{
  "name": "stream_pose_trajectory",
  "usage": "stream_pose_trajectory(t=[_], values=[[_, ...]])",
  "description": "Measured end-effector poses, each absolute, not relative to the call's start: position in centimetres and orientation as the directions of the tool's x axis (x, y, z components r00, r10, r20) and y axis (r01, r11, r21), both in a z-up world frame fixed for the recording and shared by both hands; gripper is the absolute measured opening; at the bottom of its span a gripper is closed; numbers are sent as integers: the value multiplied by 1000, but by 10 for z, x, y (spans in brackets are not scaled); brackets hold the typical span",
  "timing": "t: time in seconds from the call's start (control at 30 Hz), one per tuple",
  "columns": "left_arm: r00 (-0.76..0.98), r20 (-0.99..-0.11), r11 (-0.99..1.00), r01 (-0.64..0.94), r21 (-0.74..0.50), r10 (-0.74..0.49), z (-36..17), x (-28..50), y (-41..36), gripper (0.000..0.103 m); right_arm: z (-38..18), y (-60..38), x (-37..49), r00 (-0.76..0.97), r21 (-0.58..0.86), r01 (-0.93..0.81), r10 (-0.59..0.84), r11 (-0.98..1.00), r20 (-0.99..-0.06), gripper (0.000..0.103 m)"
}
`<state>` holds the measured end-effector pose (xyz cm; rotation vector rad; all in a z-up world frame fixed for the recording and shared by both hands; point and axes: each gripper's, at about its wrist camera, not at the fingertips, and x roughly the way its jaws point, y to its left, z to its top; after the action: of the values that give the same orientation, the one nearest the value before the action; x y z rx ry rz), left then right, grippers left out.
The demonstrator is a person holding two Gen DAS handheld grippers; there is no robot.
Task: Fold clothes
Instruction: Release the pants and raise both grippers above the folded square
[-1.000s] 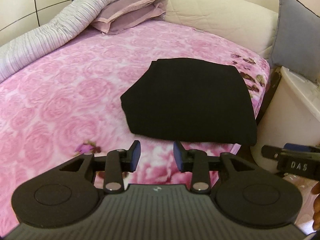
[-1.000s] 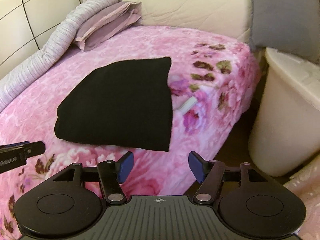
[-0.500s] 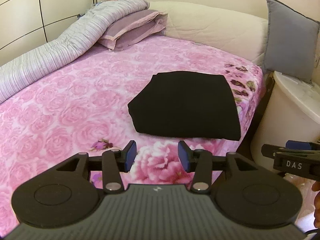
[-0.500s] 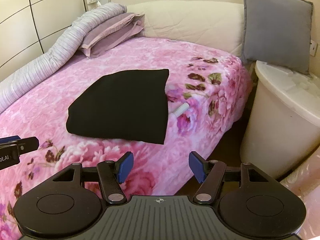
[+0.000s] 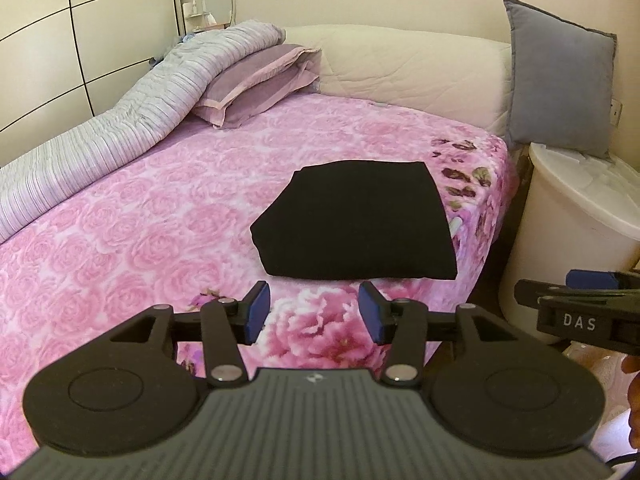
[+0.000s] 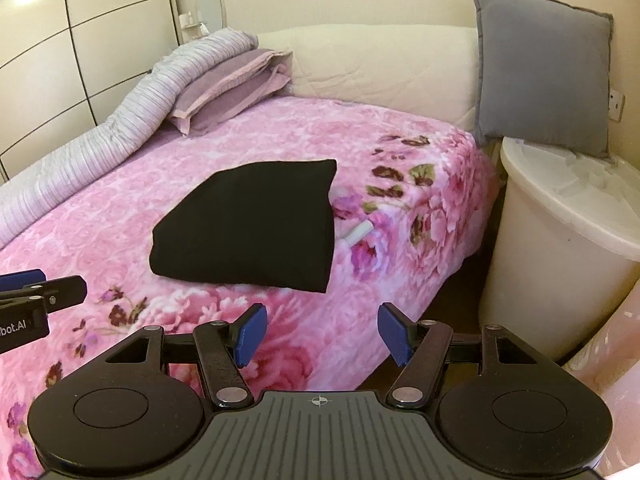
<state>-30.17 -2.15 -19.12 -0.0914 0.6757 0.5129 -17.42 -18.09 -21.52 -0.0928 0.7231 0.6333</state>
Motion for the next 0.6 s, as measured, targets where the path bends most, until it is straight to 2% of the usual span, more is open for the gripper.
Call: stream_pose_trajectory(t=[0.37, 0.6], values=[[661, -628, 867, -496, 44, 411, -194, -305, -7, 46, -218, -173, -174, 574, 114, -589, 514, 800, -638, 65], [641, -673, 846, -531, -40, 370, -213, -294, 34, 48, -240, -159, -146, 546, 123, -568, 485, 814, -683, 65]])
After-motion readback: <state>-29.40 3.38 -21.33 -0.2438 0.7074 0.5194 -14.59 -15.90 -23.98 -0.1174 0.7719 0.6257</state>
